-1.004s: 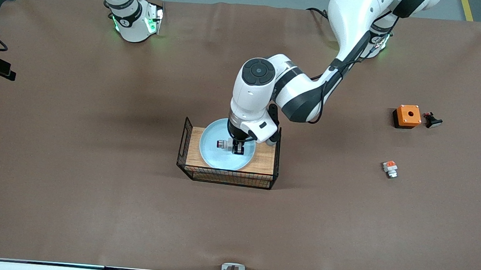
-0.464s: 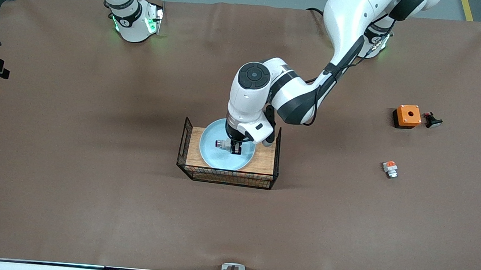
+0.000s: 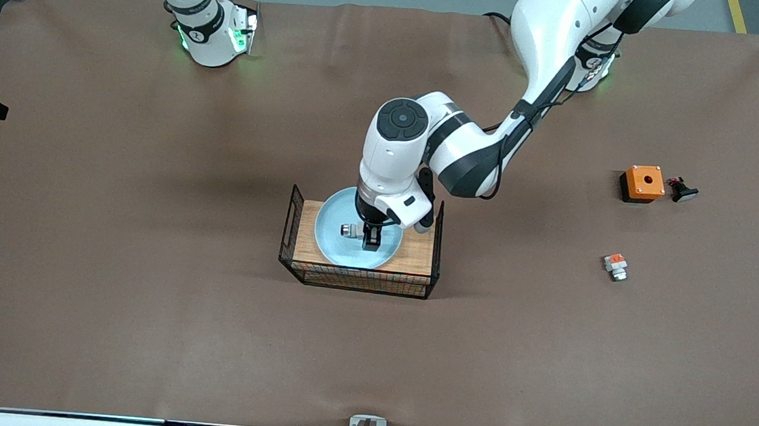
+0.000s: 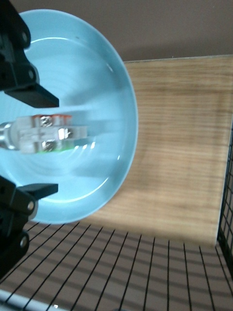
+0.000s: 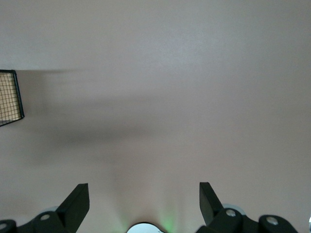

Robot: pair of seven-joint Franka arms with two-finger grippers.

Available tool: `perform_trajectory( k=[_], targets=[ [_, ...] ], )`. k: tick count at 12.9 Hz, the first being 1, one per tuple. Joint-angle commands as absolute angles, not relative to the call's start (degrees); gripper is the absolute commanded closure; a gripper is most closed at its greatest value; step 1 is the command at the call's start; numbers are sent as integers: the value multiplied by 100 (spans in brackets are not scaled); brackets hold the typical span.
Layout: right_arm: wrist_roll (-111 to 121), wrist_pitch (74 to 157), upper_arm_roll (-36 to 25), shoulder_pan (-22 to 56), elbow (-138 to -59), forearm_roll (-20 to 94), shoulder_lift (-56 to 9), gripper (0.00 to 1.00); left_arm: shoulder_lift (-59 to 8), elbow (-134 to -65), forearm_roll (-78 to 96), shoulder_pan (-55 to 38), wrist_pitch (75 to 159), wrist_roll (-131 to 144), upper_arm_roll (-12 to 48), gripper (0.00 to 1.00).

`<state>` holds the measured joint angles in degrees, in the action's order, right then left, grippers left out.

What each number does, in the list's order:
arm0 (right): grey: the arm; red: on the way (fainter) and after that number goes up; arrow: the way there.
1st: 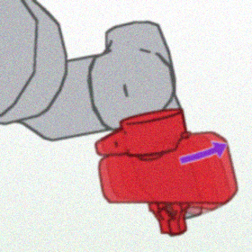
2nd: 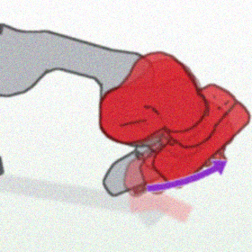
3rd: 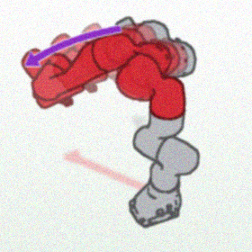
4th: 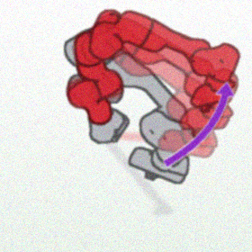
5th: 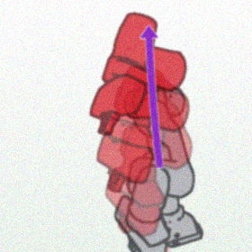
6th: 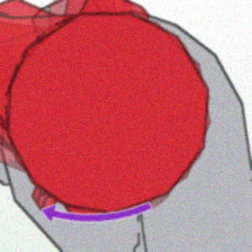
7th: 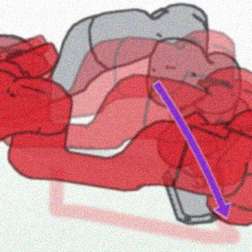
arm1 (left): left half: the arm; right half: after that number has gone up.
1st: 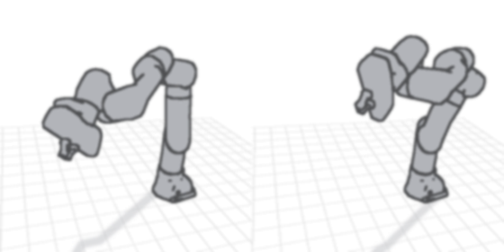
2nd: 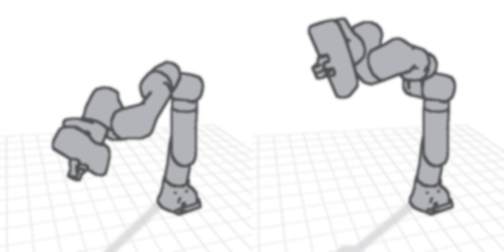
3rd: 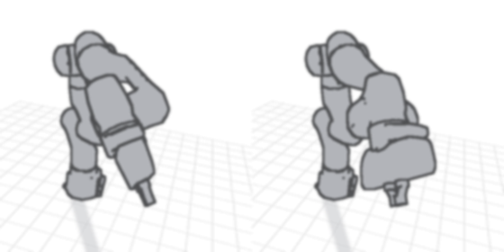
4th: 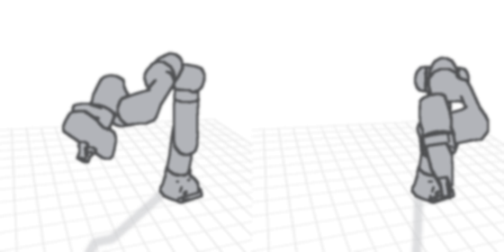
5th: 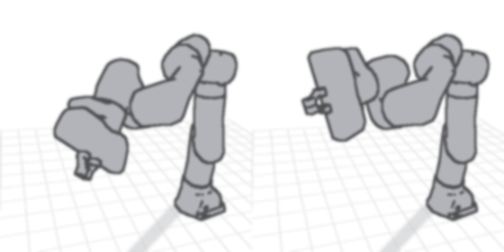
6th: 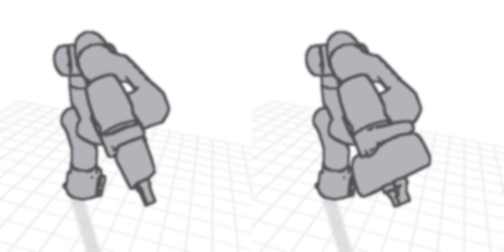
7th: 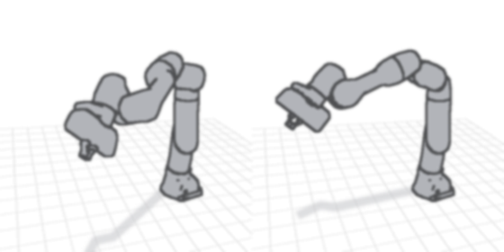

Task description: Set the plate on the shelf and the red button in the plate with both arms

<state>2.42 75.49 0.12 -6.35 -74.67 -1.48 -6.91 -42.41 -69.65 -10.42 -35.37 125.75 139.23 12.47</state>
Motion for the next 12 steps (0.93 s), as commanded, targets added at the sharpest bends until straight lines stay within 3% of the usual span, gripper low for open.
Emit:
perform_trajectory(
  k=[1,4,12],
  targets=[
    [18,7497,97,-580,-7628,-123,-388,0,-3737,-6996,-1186,-3498,12454,13931,1204,0],
    [70,7594,97,-580,-8059,-114,34,0,-3052,-7180,-1135,-3165,12105,13599,1256,0],
    [88,7550,-333,148,-8279,-158,237,0,-1461,-7601,657,-1506,9556,9877,1274,0]
  ],
)
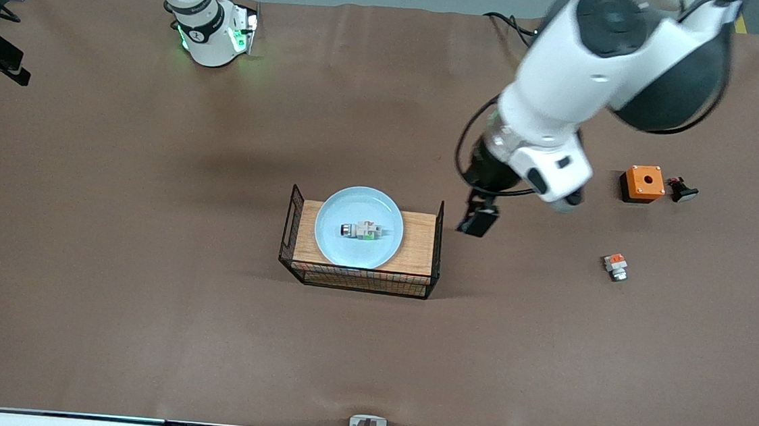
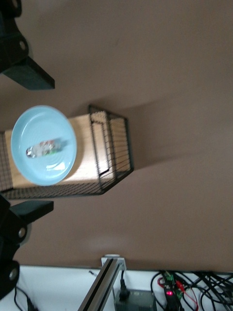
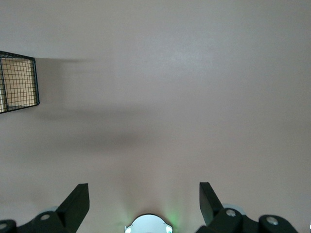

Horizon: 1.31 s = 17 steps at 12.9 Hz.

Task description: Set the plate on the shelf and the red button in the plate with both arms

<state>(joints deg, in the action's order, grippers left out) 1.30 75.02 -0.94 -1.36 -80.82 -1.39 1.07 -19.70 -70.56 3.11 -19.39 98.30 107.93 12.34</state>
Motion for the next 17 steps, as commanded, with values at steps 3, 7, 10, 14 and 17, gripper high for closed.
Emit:
perform_trajectory(
  k=[3,7,10,14,17],
  targets=[
    [79,7559,-396,132,-8402,-132,246,0,-750,-8425,949,-714,9317,7680,1274,0],
    [-9,7532,-352,194,-8446,-123,316,0,-132,-9202,949,-28,9011,3949,1248,0],
    [-9,7986,-360,123,-9094,-123,815,0,-123,-9150,923,543,8588,1649,1231,0],
    [44,8130,-404,62,-9220,43,896,0,-202,-8807,670,1019,8587,1292,1195,0],
    [-17,8139,-369,79,-9114,70,888,0,-263,-8640,274,1133,8604,1230,1187,0]
  ],
)
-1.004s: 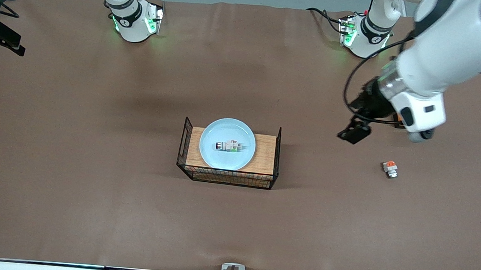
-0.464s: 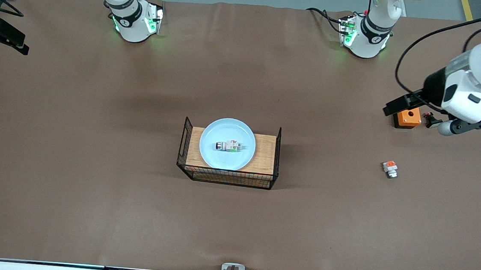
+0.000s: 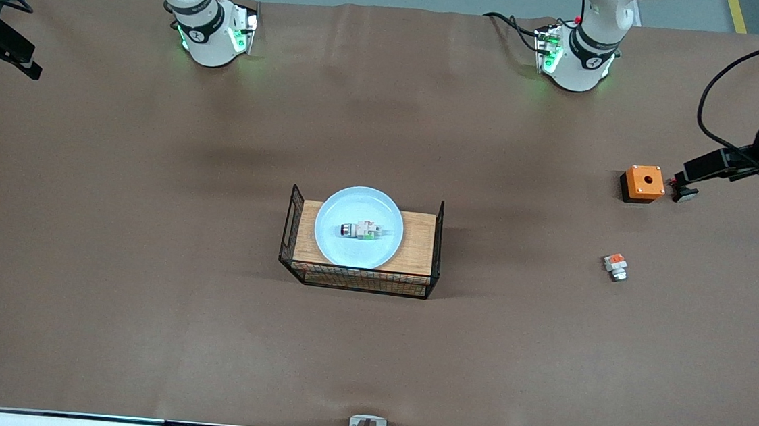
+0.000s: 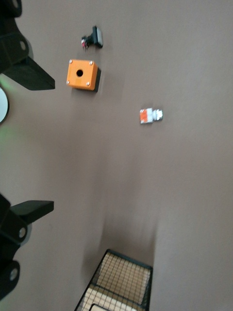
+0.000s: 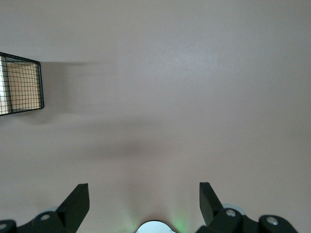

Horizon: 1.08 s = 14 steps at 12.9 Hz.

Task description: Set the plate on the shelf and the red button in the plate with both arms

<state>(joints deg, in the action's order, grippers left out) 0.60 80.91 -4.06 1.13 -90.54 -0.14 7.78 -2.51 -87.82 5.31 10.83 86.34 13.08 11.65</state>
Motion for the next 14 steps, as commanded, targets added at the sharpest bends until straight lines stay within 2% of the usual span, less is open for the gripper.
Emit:
perform_trajectory(
  k=[1,8,11,14],
  targets=[
    [-26,8130,-378,79,-9114,79,888,0,-290,-8640,159,1151,8613,1222,1195,0],
    [61,8024,-501,-9,-9097,229,888,0,-387,-8649,-79,994,8895,1195,1152,0],
    [70,8016,-466,53,-9105,220,896,0,-387,-8684,-88,117,8921,1187,213,0],
    [70,8042,-475,211,-9105,158,896,0,-387,-8701,-88,-78,8921,1195,106,0]
  ],
)
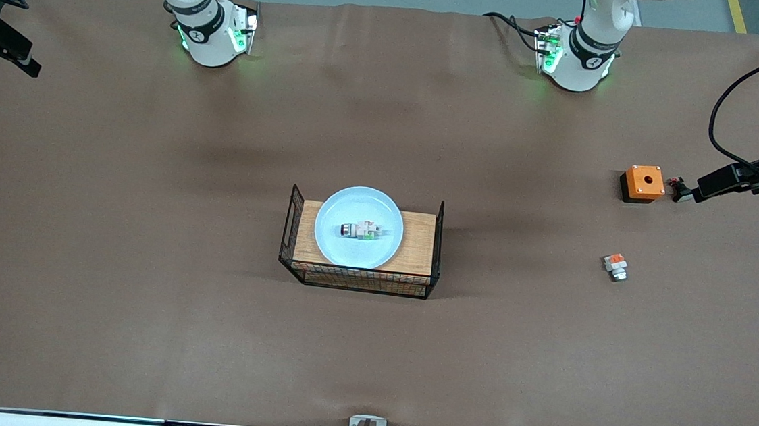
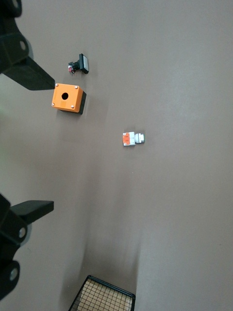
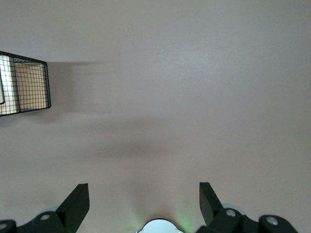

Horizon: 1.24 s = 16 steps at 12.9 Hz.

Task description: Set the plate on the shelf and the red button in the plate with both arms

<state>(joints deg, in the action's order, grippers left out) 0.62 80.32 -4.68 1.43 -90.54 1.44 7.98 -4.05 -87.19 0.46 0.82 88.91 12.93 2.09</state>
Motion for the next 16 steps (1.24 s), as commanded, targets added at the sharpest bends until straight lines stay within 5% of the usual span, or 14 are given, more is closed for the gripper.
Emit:
perform_trajectory(
  k=[1,16],
  targets=[
    [70,8051,-475,211,-9105,150,896,0,-395,-8701,-88,-96,8921,1195,62,0],
    [141,8139,-475,220,-9158,44,923,0,264,-8930,-97,-35,9088,838,238,0]
  ],
)
